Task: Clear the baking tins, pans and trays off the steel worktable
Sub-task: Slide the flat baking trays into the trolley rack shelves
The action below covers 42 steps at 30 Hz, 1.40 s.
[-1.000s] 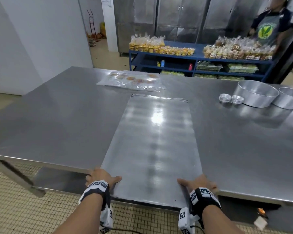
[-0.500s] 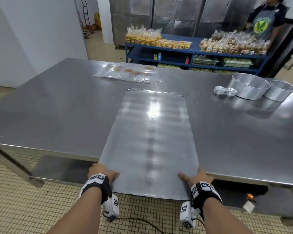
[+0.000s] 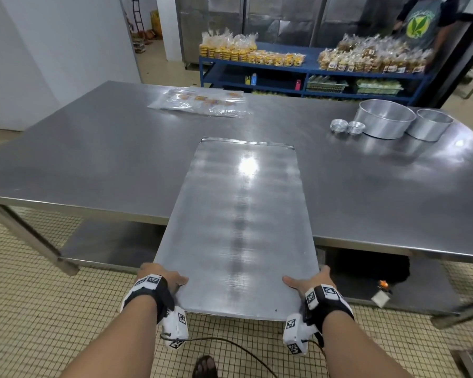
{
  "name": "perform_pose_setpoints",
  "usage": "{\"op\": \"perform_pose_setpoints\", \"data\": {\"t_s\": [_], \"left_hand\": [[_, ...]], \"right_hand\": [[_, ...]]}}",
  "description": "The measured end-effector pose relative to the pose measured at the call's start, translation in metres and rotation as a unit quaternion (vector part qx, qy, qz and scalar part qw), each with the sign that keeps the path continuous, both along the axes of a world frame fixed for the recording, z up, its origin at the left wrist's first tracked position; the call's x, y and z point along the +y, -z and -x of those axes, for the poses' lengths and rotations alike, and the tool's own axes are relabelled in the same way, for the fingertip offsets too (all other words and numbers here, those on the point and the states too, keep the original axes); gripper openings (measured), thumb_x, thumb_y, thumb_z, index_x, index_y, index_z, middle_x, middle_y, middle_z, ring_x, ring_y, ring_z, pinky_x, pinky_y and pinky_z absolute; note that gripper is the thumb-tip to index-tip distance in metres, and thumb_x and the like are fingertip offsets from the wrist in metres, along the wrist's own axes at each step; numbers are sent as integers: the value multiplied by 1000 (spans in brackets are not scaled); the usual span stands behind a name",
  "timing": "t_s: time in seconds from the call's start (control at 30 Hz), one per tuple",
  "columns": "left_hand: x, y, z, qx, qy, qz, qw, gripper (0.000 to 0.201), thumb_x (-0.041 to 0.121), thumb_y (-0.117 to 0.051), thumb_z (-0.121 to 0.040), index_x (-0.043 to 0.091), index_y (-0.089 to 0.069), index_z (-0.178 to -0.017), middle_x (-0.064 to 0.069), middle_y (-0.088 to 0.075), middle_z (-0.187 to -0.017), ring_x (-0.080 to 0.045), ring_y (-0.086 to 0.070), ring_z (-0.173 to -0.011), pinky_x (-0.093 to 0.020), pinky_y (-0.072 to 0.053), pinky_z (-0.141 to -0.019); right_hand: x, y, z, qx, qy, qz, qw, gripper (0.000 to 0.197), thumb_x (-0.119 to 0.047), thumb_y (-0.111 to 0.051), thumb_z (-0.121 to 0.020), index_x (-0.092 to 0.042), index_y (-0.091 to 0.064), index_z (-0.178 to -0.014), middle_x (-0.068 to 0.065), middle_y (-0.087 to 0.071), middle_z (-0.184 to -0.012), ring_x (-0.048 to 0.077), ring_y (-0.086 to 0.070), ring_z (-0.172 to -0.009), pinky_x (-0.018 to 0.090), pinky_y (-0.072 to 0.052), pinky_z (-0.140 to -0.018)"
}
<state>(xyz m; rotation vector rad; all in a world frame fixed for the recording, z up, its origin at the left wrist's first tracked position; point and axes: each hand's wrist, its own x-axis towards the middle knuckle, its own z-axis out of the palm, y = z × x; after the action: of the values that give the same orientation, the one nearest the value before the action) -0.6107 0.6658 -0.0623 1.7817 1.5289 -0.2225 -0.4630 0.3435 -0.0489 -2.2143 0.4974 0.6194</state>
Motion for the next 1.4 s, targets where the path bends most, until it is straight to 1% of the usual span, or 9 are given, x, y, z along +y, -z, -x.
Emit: {"op": "perform_pose_setpoints", "data": {"t_s": [0.2,0.37,0.5,0.6,0.7,0.83,1.07,1.3,1.4], "left_hand": [[-18,7,35,-5,31,52,998,87,31,-99,-34,11,-60,-110,-7,-70,-96,-30,-68,-80,-37,-56,-67],[-22,4,47,48,86,104,990,72,29,-98,-41,13,-63,-101,-11,-72,-95,-35,-70,-83,-50,-57,-83],[-17,-1,38,30,103,113,988,59,35,-90,-65,9,-63,-111,-10,-71,-102,-31,-68,-86,-41,-55,-84],[-8,-3,14,1,80,67,995,62,37,-81,-77,2,-60,-124,-14,-66,-119,-30,-60,-88,-33,-49,-82],[7,-1,-19,-36,46,57,997,62,31,-81,-74,-2,-60,-123,-17,-68,-115,-33,-61,-87,-34,-50,-82],[28,1,-67,-88,14,36,995,67,43,-83,-67,2,-63,-116,-16,-72,-106,-35,-68,-89,-43,-55,-89],[51,18,-102,-113,-61,40,991,55,36,-93,-53,7,-72,-95,-11,-75,-91,-31,-71,-81,-42,-59,-81],[70,20,-143,-132,-81,55,986,62,45,-91,-34,10,-72,-82,-8,-75,-80,-32,-72,-74,-47,-61,-78],[66,-5,-168,-146,-54,53,986,54,37,-92,-46,7,-72,-86,-10,-75,-83,-32,-71,-75,-44,-61,-77]], "right_hand": [[-40,-6,30,37,-13,-9,999,100,-28,-96,-57,-8,-36,-134,7,-54,-105,29,-54,-88,41,-47,-78],[-56,-12,42,97,-36,10,995,87,-33,-96,-55,-8,-50,-125,6,-60,-95,31,-61,-85,43,-55,-75],[-54,-16,35,90,-46,21,995,71,-44,-92,-58,-10,-55,-108,6,-63,-88,29,-63,-78,41,-55,-78],[-46,-16,15,61,-29,8,998,70,-44,-87,-68,-4,-60,-117,6,-63,-85,26,-62,-74,37,-53,-81],[-29,-13,-9,48,-15,18,999,70,-45,-83,-72,-1,-59,-121,9,-63,-94,27,-59,-75,31,-47,-75],[-1,3,-49,28,50,23,998,93,-54,-85,-54,-2,-56,-126,16,-67,-113,33,-66,-97,39,-55,-87],[5,61,-116,49,120,17,991,120,-64,-88,-6,-4,-65,-107,9,-73,-97,31,-72,-85,44,-60,-79],[32,-8,-114,50,175,5,983,105,-51,-98,-26,2,-63,-110,17,-71,-105,37,-68,-92,50,-58,-83],[33,-23,-120,33,210,1,977,106,-48,-98,-36,5,-58,-119,19,-68,-112,38,-67,-97,47,-57,-85]]}}
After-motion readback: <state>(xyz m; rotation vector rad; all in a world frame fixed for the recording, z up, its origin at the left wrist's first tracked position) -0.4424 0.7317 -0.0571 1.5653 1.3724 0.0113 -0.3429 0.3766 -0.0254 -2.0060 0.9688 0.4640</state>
